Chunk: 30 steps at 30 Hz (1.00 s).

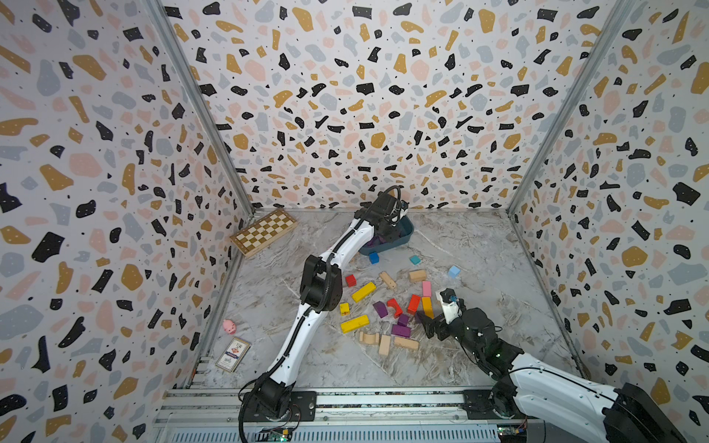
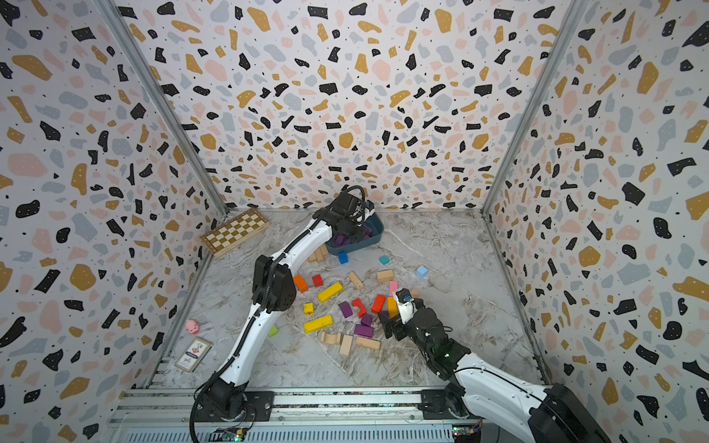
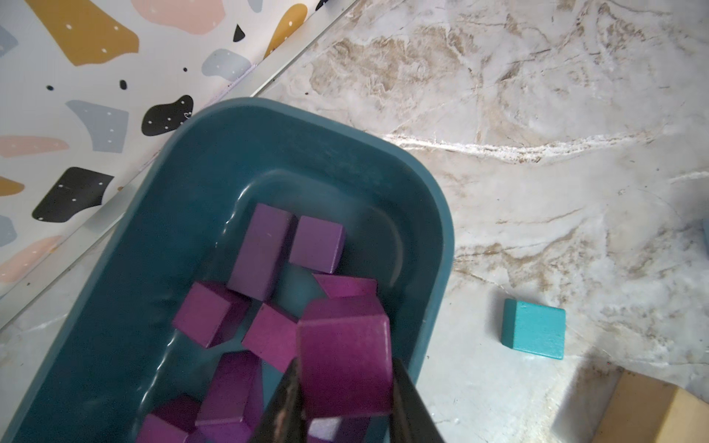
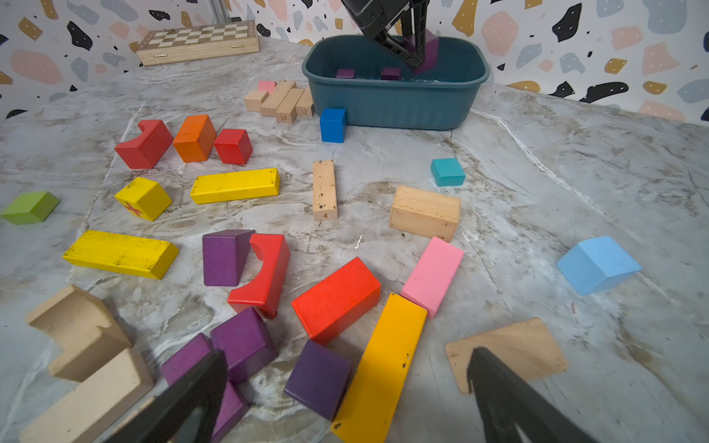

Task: Pick purple bricks into the storage bin
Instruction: Place the building block in the storage box.

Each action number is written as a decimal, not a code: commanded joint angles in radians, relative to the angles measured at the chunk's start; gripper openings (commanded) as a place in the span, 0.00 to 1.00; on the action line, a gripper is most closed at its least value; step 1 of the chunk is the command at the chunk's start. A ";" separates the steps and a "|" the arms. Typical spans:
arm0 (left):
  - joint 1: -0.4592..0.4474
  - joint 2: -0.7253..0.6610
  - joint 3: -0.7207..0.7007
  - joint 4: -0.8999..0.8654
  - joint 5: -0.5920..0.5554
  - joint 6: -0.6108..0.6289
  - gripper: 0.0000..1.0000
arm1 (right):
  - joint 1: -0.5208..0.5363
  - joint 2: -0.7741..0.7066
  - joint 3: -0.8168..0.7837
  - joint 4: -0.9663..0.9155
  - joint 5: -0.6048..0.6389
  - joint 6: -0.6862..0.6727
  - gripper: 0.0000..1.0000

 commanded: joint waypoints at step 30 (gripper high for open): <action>-0.002 -0.226 -0.205 0.099 -0.075 0.016 0.99 | 0.003 0.004 0.016 0.021 -0.007 -0.009 1.00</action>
